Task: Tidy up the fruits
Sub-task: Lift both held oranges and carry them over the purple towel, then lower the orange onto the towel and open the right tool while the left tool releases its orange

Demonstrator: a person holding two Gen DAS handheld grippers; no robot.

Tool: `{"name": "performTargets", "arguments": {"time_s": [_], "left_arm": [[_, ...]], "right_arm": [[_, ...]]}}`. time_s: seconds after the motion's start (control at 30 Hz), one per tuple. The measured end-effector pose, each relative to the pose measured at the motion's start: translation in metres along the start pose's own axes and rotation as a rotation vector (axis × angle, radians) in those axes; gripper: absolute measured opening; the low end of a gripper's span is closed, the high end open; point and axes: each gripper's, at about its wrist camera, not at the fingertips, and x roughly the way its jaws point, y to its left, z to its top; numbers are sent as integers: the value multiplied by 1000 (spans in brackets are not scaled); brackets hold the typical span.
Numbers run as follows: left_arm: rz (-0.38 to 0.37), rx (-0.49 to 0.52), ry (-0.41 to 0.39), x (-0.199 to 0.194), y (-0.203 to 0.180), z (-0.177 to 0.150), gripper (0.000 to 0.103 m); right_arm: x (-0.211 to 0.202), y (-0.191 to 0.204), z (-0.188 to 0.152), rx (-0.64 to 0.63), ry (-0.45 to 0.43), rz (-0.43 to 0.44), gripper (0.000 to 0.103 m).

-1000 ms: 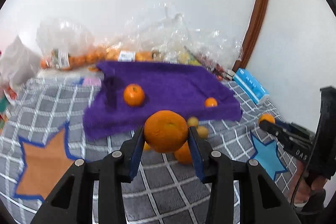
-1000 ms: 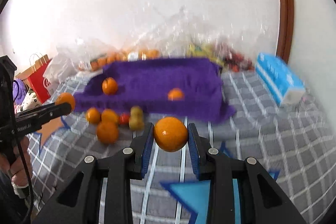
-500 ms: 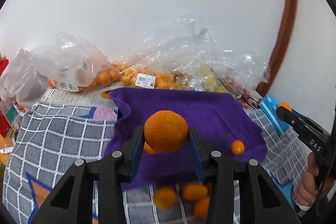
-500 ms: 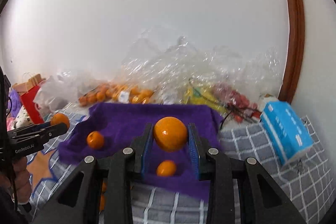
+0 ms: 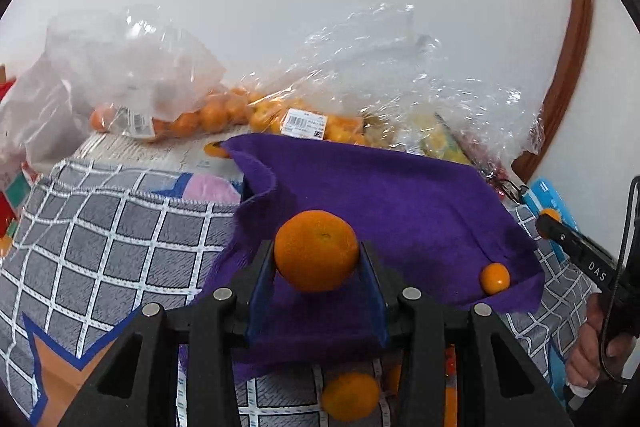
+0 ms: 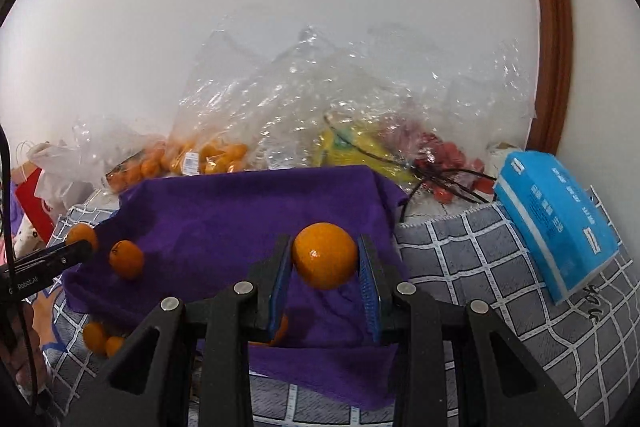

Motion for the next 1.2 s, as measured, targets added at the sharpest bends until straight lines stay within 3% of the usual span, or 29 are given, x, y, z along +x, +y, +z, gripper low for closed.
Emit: {"name": "performTargets", "arguments": {"time_s": [0.47, 1.07, 1.2], "left_arm": [[39, -49, 73, 21, 11, -8, 40], [59, -29, 64, 21, 7, -10, 40], [36, -42, 66, 19, 9, -9, 46]], "right_arm": [[32, 1, -17, -3, 91, 16, 32], [40, -1, -21, 15, 125, 28, 32], [40, 0, -21, 11, 128, 28, 32]]}}
